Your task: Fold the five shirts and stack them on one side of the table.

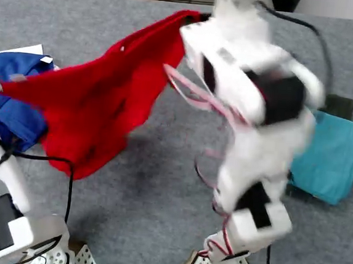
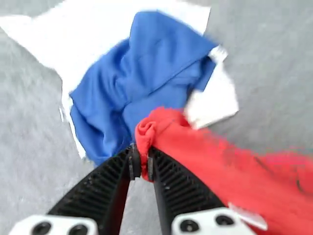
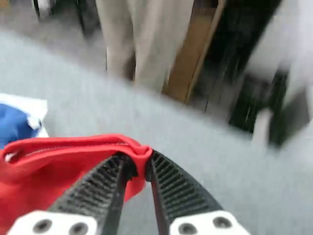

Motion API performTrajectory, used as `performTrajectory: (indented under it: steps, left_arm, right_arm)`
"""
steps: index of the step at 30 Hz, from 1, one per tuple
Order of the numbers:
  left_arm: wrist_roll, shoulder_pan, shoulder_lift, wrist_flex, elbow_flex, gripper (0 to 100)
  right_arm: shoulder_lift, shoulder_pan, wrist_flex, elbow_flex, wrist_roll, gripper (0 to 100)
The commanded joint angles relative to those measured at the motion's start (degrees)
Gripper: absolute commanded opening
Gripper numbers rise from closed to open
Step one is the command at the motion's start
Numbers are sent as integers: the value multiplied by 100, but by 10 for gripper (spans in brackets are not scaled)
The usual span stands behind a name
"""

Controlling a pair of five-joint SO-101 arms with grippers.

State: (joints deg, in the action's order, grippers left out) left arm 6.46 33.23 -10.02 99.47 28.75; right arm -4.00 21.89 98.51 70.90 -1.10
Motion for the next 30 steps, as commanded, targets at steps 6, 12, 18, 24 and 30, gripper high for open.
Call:
performTrajectory:
  steps: [6,12,18,24,30]
  left_arm:
    - [-185,-123,-1297,141,1301,19]
    - [-185,-132,-2475,141,1292,19]
    - [-176,-123,-3222,141,334,19]
    - [-167,-123,-4031,132,-1011,19]
    - [-167,-123,-4936,123,-1670,19]
  right_arm:
    - [1613,-92,-264,48,-325,4]
    - [2176,-110,-905,40,-325,4]
    - [2580,-101,-1574,22,-589,4]
    - [2879,-92,-1802,31,-1363,4]
    - [3178,-92,-1758,4,-2048,4]
